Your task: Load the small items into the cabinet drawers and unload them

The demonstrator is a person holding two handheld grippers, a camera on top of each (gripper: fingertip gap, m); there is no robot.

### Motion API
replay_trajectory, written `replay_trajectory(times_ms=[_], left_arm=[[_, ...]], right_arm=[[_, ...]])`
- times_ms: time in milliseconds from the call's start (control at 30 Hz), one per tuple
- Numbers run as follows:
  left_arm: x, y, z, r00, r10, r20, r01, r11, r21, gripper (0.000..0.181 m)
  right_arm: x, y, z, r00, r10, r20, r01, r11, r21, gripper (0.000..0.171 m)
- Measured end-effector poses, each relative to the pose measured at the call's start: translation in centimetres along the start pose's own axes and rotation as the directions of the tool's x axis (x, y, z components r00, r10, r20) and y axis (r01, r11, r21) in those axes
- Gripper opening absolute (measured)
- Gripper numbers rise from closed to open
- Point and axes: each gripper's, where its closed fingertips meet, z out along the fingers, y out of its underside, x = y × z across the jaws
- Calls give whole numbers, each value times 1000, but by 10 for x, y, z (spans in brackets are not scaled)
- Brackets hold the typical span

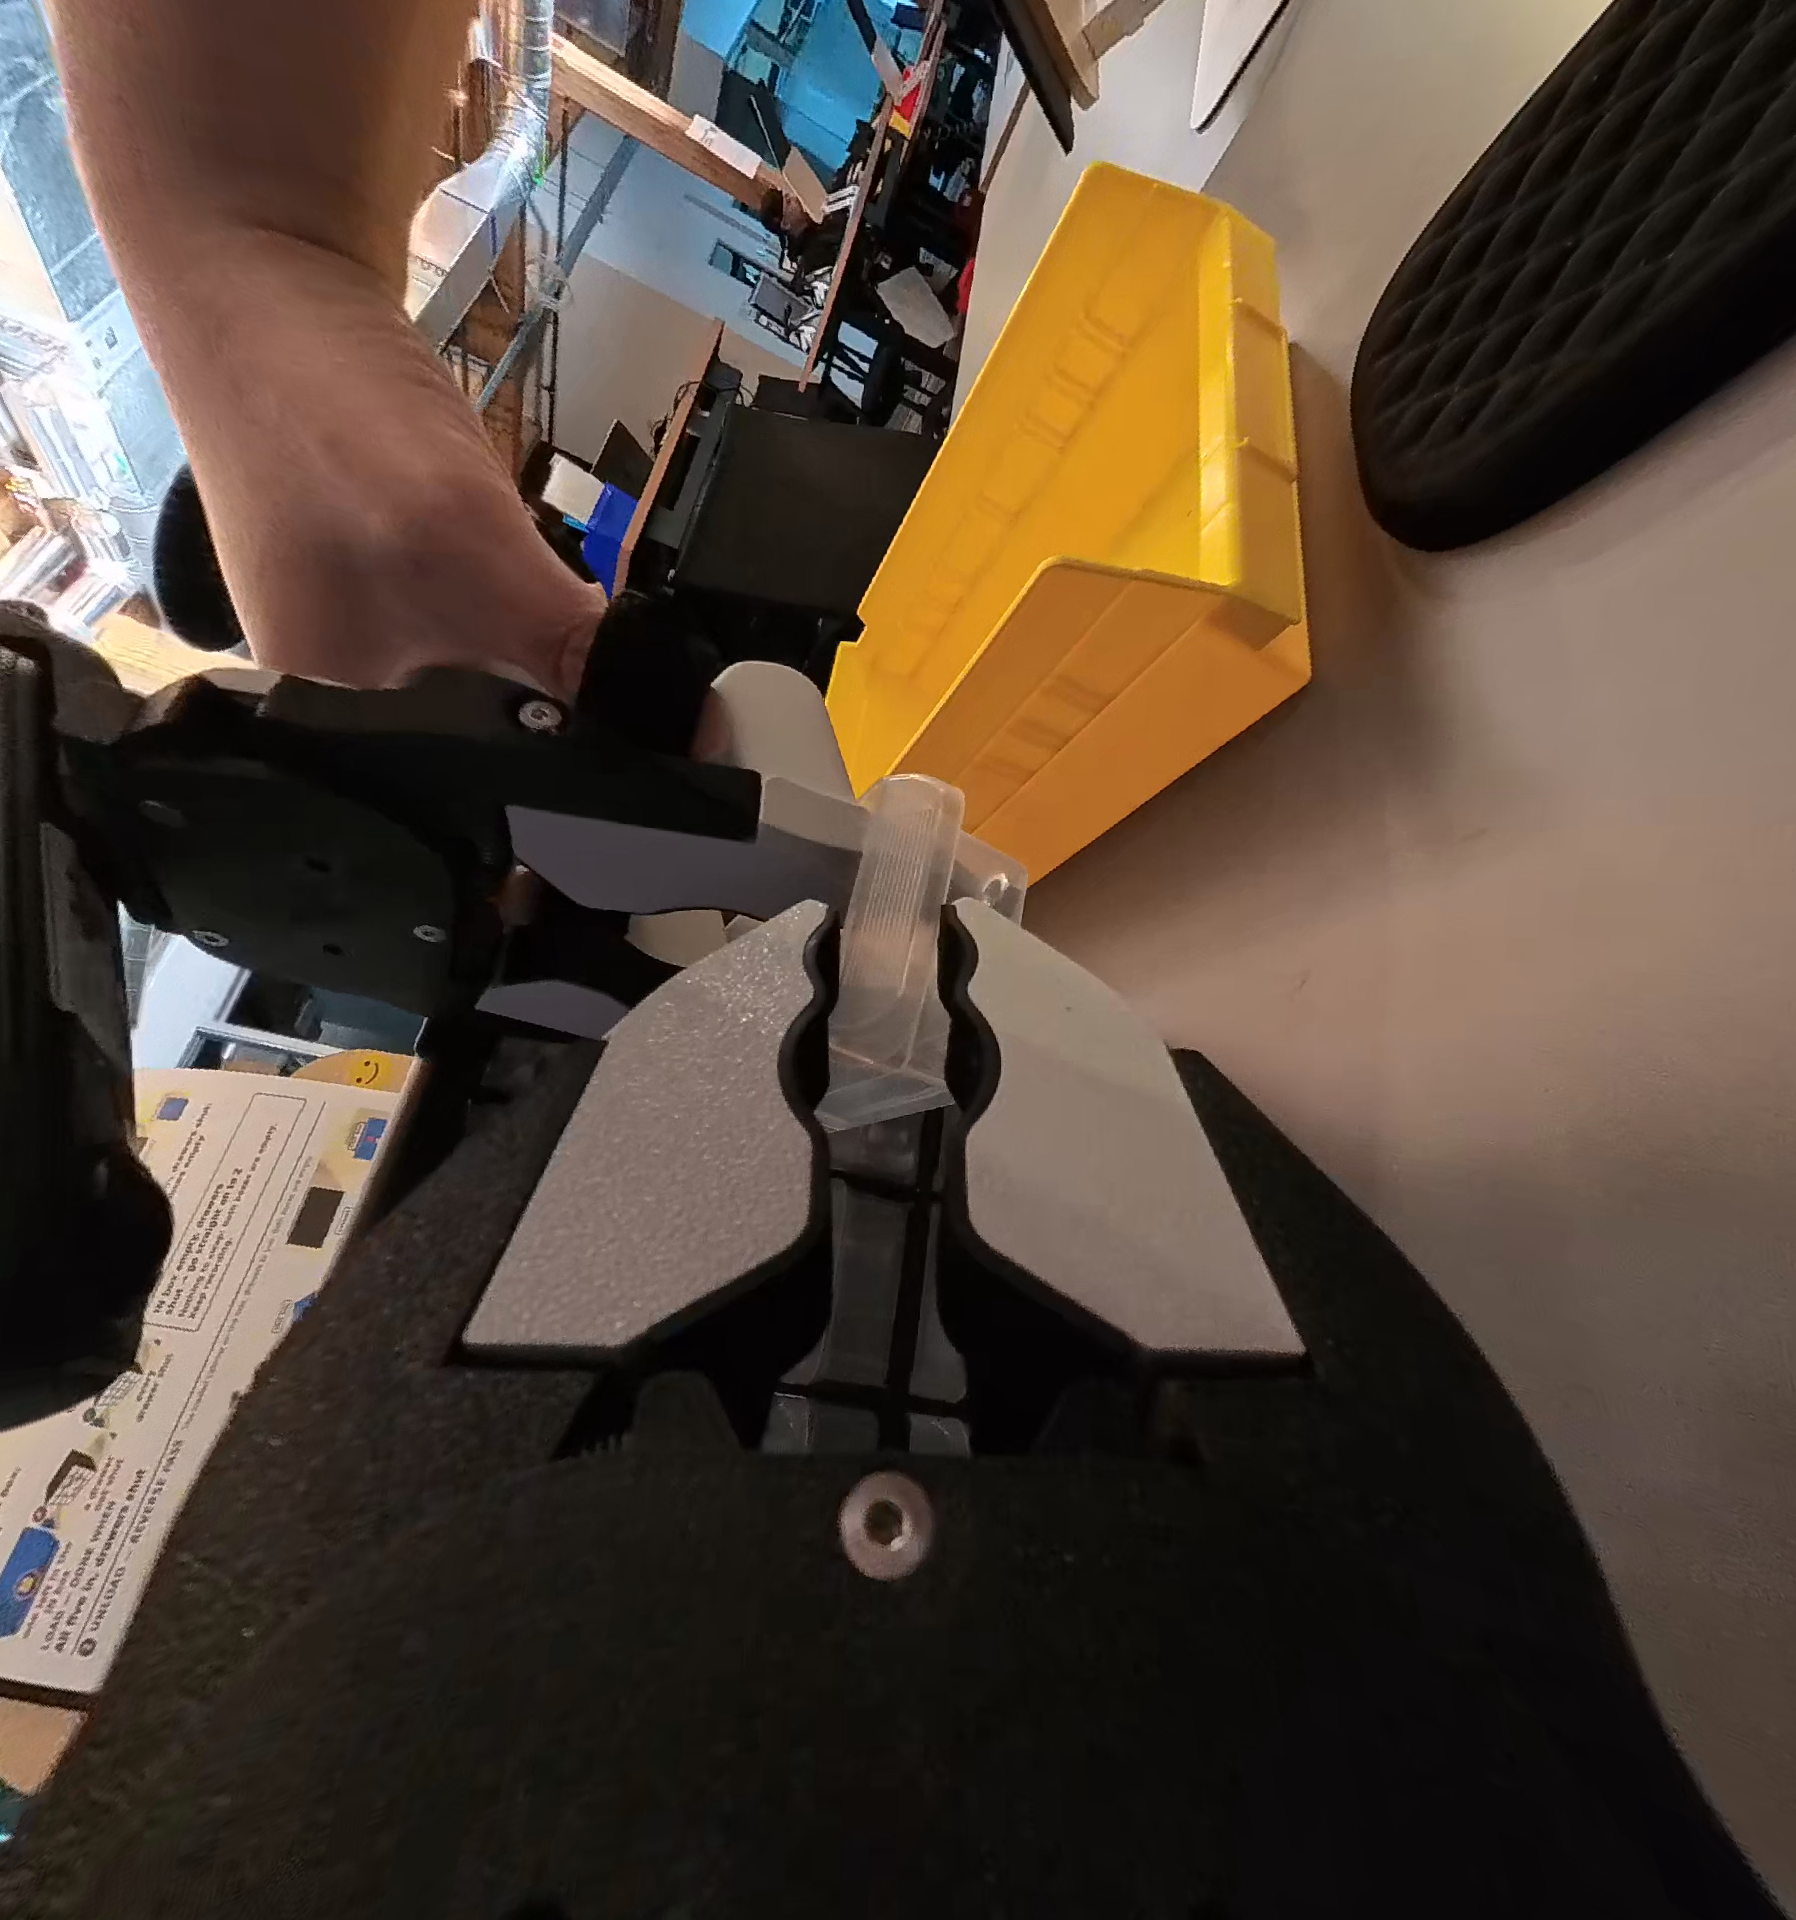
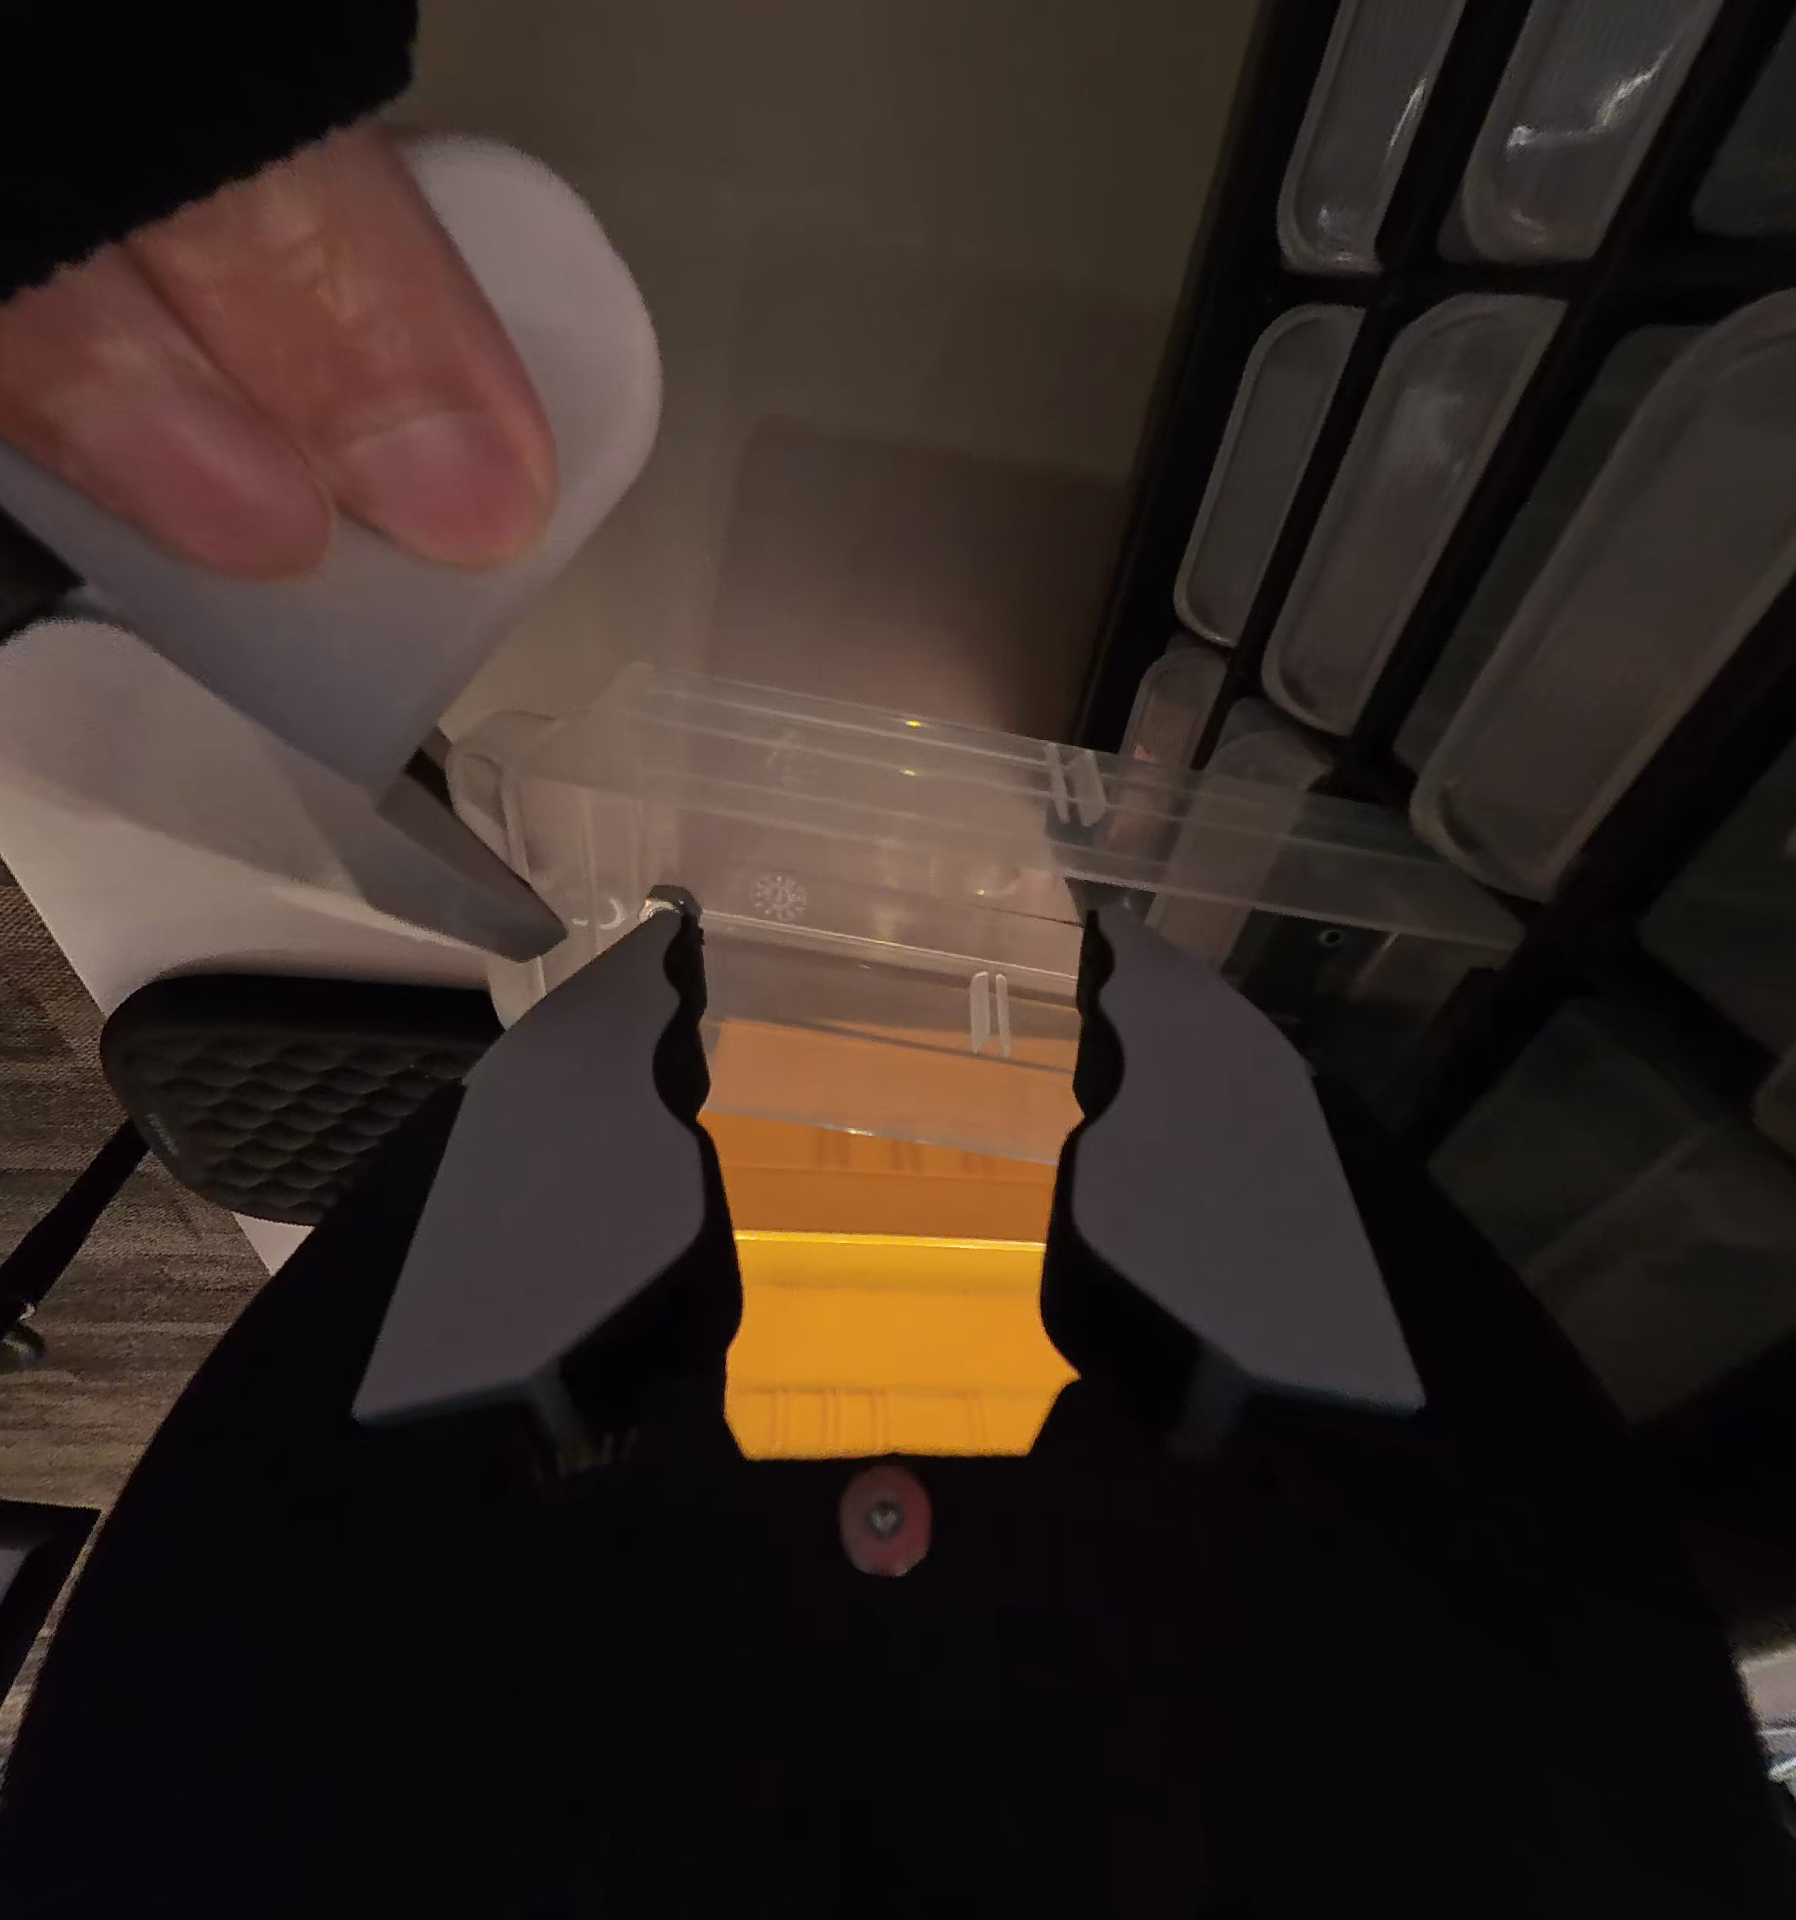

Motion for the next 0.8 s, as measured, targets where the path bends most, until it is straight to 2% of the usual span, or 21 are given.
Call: replay_trajectory(times_ms=[500, 800], left_arm=[[3, 3, 0, 1000, -9, 0, 9, 1000, -5, 18], [-1, 3, -1, 1000, -1, 12, 1, 1000, 2, 17]], right_arm=[[9, -4, -1, 996, 40, -81, -35, 998, 57, 72], [2, -6, -5, 997, 80, 20, -82, 992, 101, 71]])
